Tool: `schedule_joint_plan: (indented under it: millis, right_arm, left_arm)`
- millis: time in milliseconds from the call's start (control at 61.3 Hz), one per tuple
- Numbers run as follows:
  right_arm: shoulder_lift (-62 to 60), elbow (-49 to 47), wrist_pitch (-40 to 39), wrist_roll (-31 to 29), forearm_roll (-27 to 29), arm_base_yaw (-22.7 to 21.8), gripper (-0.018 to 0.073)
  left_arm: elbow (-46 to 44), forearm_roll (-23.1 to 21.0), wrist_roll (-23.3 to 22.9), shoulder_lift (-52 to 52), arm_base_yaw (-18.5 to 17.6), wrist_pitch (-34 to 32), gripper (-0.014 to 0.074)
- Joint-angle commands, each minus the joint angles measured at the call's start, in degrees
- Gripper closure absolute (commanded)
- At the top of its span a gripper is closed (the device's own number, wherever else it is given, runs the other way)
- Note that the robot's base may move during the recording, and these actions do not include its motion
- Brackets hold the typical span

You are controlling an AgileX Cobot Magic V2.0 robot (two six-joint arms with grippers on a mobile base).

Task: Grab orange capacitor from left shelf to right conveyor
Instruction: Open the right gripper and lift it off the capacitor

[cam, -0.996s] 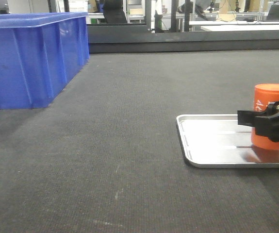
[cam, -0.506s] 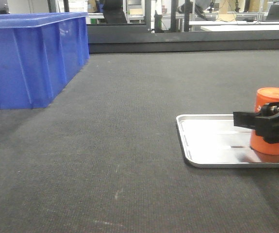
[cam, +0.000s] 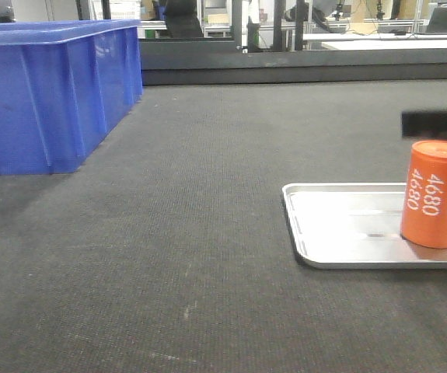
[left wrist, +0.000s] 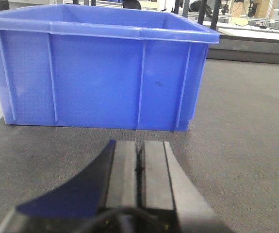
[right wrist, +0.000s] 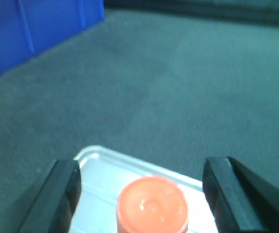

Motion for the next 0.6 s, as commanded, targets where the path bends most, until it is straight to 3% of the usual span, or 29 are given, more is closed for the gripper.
schedule_joint_plan:
  millis: [0, 82, 310, 506, 588]
  right_arm:
    - [-7.01, -1.61, 0.69, -0.35, -0.41, -0.01, -0.0044]
    - [-12.6, -3.62, 8.87, 0.29, -0.41, -0.01, 0.0003]
    - [-25.48, -13.26, 34.21, 1.22, -0.17, -0.01, 0.0302]
    - [-31.83, -18.29, 43.71, 3.23, 4.4, -0.01, 0.0515]
    - [-33.72, -18.64, 45.89, 3.23, 6.59, -0.01, 0.0524]
  left_arm:
    - [-0.39, 0.0, -0.08, -1.11, -0.24, -5.13, 0.0701]
    - [-0.39, 0.0, -0.08, -1.11, -0.24, -5.13, 0.0701]
    - [-0.39, 0.0, -0.08, -1.11, -0.24, -5.13, 0.0701]
    - [-0.39, 0.0, -0.08, -1.11, -0.24, -5.13, 0.0701]
    - [-0.39, 0.0, -0.08, -1.11, -0.24, -5.13, 0.0701]
